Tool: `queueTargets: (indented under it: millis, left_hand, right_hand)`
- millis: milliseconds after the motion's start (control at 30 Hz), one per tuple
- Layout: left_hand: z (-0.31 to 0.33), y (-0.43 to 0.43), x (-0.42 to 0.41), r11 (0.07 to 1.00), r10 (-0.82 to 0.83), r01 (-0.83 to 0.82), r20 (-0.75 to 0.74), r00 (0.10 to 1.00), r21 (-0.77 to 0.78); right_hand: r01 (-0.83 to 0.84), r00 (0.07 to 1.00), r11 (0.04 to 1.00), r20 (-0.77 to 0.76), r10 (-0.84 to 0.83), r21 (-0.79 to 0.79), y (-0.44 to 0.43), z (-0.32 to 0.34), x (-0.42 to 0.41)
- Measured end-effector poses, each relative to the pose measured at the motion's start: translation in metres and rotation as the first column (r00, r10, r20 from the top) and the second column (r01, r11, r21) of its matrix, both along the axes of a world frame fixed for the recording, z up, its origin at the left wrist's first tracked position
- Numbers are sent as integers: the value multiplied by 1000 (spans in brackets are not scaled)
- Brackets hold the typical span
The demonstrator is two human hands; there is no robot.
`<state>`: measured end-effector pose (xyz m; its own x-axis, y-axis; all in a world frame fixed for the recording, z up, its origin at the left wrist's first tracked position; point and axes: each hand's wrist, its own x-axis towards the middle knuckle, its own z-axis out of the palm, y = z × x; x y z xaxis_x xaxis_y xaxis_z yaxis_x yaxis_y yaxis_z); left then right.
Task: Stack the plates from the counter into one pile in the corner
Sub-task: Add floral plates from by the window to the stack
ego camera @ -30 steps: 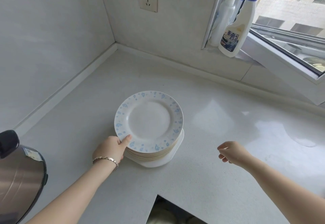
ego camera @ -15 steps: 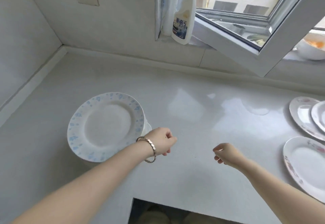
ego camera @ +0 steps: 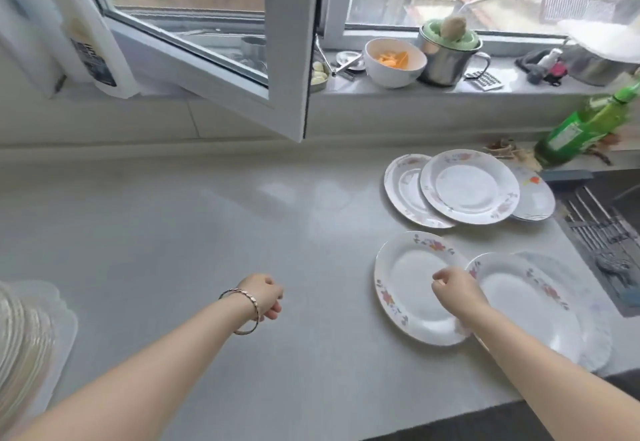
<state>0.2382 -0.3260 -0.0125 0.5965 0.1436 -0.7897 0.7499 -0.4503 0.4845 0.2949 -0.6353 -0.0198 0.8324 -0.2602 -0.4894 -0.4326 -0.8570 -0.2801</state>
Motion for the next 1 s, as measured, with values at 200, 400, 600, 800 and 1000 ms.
queueTargets:
  millis: [200,400,600,800,1000]
  left_hand:
    - [-15,-70,27,999,37,-36,-45,998,37]
    - [-14,-131,53,999,-1,3,-55,998,40]
    - [-17,-157,68,999,-30,32,-62,998,34]
    - [-21,-160,72,999,-12,16,-78,997,51]
    - [-26,-153,76,998,39,-34,-95,995,54]
  right_hand:
    - [74,997,980,-11,-77,-185,-108,-12,46]
    - [-162,983,958,-122,137,-237,-168,-21,84]
    - [-341,922,928,-249,298,-150,-191,-31,118]
    - [-437,883,899,-204,423,-24,-203,-32,128]
    - [-494,847,860,-152,509,127,-208,-18,131]
